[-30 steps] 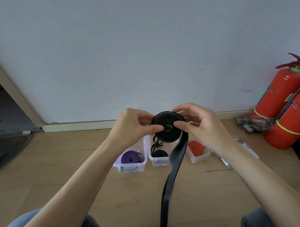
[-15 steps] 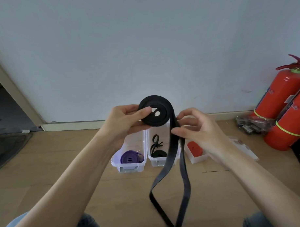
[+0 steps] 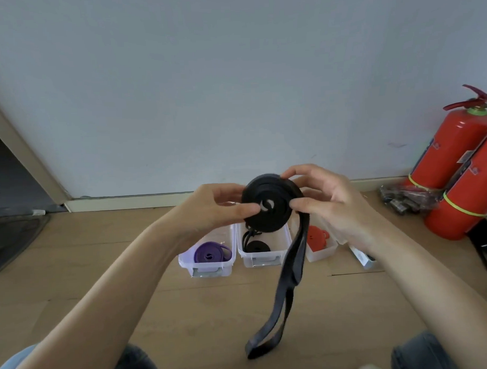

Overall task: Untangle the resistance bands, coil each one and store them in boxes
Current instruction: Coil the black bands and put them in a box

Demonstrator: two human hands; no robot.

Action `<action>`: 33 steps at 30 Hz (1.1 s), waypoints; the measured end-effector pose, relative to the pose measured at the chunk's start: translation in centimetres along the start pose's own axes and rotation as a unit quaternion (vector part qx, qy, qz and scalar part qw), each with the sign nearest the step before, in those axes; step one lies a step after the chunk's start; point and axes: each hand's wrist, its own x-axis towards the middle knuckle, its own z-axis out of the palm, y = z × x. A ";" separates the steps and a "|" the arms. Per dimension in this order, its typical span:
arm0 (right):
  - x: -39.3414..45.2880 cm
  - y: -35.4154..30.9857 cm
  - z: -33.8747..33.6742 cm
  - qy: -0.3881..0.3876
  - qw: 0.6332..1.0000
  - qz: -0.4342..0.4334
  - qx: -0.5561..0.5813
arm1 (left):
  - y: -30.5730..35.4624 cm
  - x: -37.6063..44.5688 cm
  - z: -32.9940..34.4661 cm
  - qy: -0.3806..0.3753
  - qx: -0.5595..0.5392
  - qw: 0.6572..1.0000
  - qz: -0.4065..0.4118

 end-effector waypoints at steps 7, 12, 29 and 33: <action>-0.2 0.2 0.9 -0.020 1.000 0.012 -0.003 | -0.5 1.5 3.0 0.179 0.073 0.979 0.072; -0.3 0.9 1.8 0.027 0.986 0.082 0.146 | -0.8 1.9 3.2 0.228 0.091 0.961 0.124; -0.5 1.0 2.8 0.030 0.968 0.111 0.223 | -0.4 1.9 3.7 0.264 0.068 0.959 0.082; -0.2 0.9 1.8 0.074 0.989 0.077 0.103 | -0.1 1.7 3.1 0.167 0.058 0.984 0.035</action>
